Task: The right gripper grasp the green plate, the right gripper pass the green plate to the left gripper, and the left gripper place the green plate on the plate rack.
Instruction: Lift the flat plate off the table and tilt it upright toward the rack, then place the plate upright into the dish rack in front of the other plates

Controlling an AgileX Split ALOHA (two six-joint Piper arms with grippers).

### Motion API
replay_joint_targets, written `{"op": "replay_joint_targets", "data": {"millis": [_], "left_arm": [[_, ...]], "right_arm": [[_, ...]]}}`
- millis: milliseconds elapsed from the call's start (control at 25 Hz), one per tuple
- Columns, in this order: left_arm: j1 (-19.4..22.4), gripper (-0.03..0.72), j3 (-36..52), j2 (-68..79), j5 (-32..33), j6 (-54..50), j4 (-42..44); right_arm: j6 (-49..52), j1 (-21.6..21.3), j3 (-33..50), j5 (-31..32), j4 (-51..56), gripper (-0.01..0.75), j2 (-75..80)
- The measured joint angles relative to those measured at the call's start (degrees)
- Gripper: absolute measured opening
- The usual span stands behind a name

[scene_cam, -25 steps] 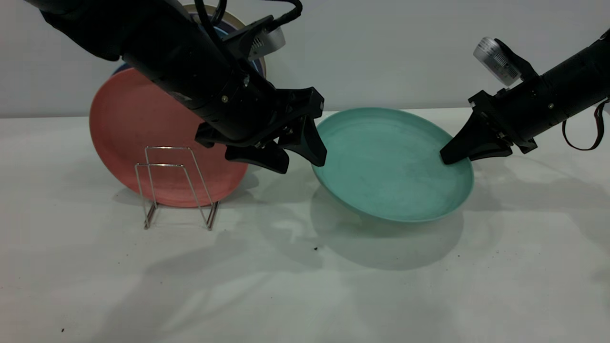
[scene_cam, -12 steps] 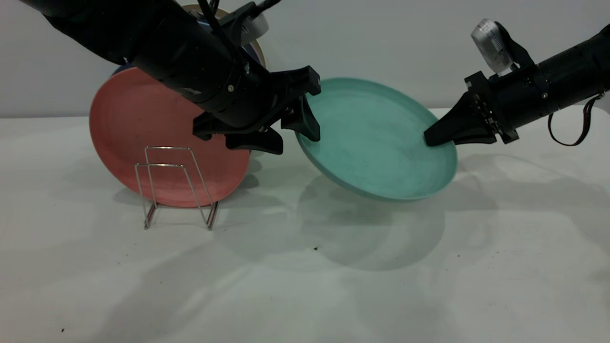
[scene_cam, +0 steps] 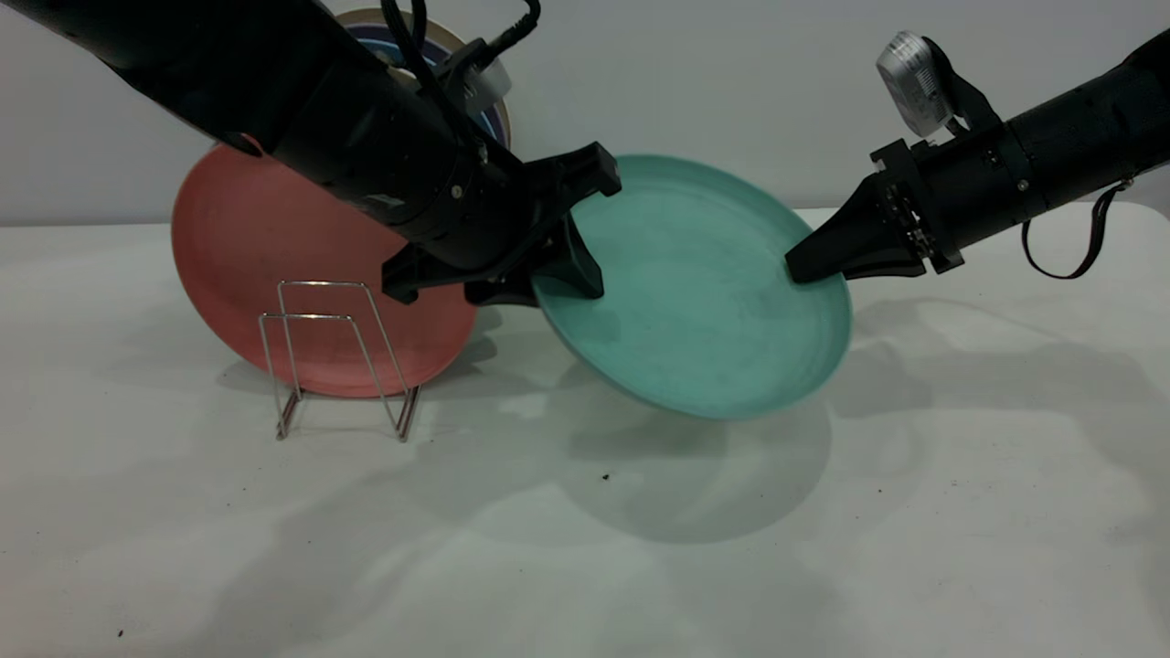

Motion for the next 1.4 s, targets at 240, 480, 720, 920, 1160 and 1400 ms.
{"op": "replay_joint_targets", "data": {"millis": [240,480,720,920,1160,1400], "left_arm": [[-0.2,0.091,-0.2,-0.2,0.6,1.8,-0.6],[0.2,0.091,-0.2,-1.4,-1.2,9.9,-0.1],[1.4,0.091,0.0,-6.0,-4.3,30.4,0.2],[5.2,0.091,0.0,-13.2,-3.5,54.5,0.5],[14.2,0.091,0.0,-22.0,1.1,74.1,0.3],[24.3,0.091,0.0,-27.4,11.3,85.1,3.2]], "right_arm": [[-0.2,-0.2,0.0,0.1,-0.5,0.157,0.3],[0.9,-1.8,0.0,2.5,2.0,0.49,-3.7],[2.0,-5.0,0.0,4.5,1.2,0.614,-14.9],[10.6,-5.3,0.0,5.5,-10.5,0.528,-26.7],[23.3,-5.3,2.3,6.8,-23.3,0.424,-42.1],[25.1,-5.3,19.4,7.5,-27.2,0.38,-57.3]]}}
